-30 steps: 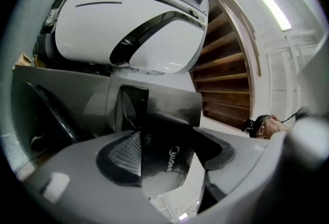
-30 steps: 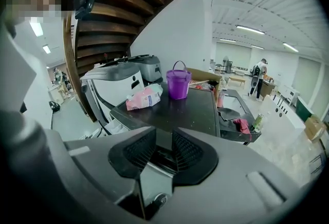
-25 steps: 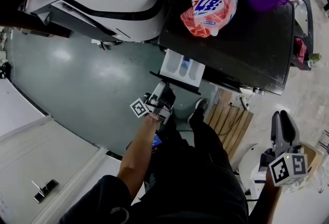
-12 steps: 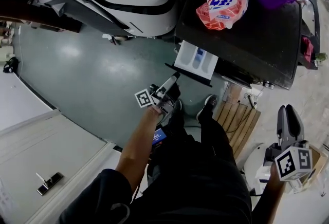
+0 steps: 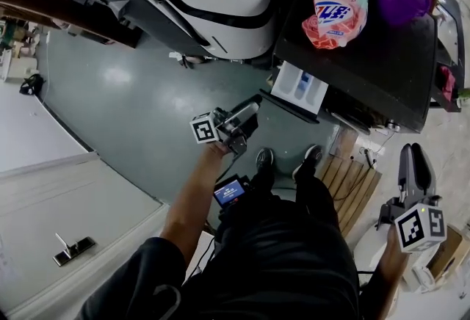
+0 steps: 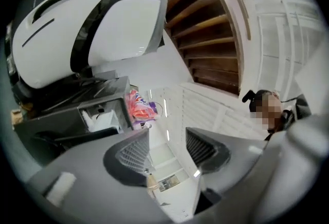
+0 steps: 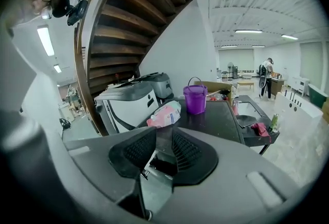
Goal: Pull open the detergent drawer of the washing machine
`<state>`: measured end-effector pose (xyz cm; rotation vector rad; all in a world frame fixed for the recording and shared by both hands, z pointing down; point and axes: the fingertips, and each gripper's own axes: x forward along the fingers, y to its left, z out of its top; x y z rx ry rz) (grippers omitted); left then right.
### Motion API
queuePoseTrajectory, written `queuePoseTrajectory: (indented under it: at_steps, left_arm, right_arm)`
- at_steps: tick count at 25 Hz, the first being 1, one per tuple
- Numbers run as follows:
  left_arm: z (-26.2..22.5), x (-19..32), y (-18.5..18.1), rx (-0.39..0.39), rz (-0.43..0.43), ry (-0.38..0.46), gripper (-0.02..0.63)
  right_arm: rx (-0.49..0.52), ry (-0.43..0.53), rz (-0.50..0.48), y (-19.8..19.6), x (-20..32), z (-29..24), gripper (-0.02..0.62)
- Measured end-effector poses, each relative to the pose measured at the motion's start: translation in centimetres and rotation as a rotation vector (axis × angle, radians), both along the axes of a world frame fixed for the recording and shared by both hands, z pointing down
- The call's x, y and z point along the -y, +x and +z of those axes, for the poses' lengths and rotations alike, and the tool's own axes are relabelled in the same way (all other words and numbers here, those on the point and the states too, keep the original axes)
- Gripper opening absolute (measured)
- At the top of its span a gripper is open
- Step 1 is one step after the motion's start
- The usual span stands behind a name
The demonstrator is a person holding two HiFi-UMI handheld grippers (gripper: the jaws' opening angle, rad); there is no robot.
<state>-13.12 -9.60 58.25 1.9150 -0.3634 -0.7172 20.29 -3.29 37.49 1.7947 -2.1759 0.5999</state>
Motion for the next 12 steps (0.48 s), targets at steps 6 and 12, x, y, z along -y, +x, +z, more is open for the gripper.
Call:
queuePoseTrajectory:
  at_steps: [6, 12]
  left_arm:
    - [-4.7, 0.1, -2.3, 0.254, 0.008, 0.138, 0.268]
    - [-10.7, -1.2, -4.4, 0.488, -0.03, 0.281, 0.27]
  right_arm:
    - [0.014, 0.067, -0.013, -1.2, -0.3, -1.9, 0.095]
    - [0.013, 0.135, -0.03, -2.5, -0.9, -4.6, 0.095]
